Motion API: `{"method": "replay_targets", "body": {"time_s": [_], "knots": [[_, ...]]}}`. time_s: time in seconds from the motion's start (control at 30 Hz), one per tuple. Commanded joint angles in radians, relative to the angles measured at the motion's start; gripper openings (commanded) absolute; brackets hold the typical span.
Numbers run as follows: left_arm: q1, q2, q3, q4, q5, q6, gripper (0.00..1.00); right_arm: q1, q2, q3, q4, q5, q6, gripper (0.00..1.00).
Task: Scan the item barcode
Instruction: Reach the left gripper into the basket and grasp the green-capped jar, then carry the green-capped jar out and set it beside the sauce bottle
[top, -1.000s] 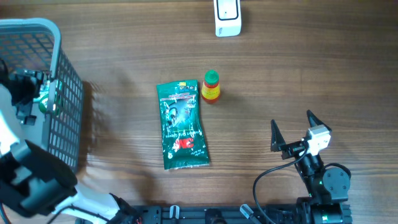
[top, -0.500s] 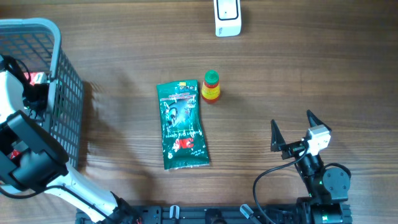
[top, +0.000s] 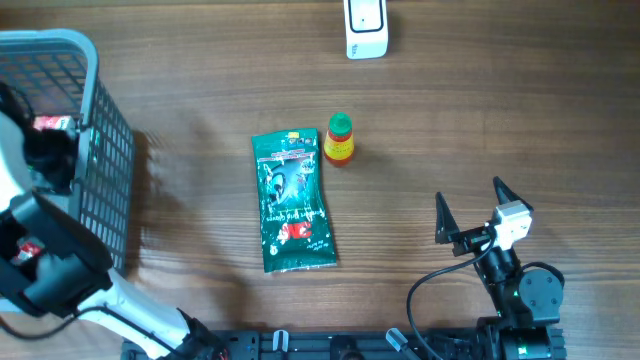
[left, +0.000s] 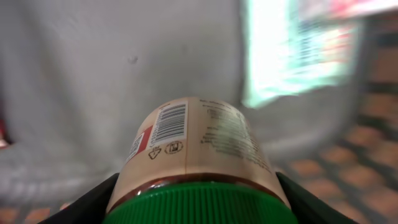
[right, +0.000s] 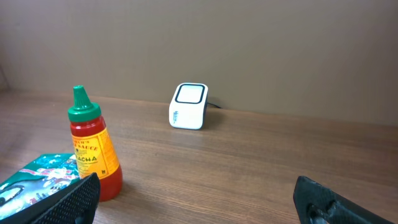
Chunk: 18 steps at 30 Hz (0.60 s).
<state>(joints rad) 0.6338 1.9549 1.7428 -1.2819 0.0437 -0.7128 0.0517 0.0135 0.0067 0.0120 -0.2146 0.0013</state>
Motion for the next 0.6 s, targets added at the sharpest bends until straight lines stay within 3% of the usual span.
{"method": "replay_targets", "body": {"time_s": [0.0,0.1,0.27,0.57], "knots": [[0.012,-0.164,0.232,-0.105,0.006,0.001,0.65,0.005,-0.009,-0.002,0.003,0.013,-0.009,1.0],[-0.004,-0.253,0.339,-0.164,0.073,0.001,0.64,0.005,-0.009,-0.002,0.003,0.012,-0.009,1.0],[-0.108,-0.439,0.353,-0.156,0.196,-0.002,0.62,0.005,-0.009,-0.002,0.003,0.012,-0.009,1.0],[-0.686,-0.502,0.353,-0.167,0.195,-0.016,0.62,0.004,-0.009,-0.002,0.003,0.012,-0.009,0.99]]}}
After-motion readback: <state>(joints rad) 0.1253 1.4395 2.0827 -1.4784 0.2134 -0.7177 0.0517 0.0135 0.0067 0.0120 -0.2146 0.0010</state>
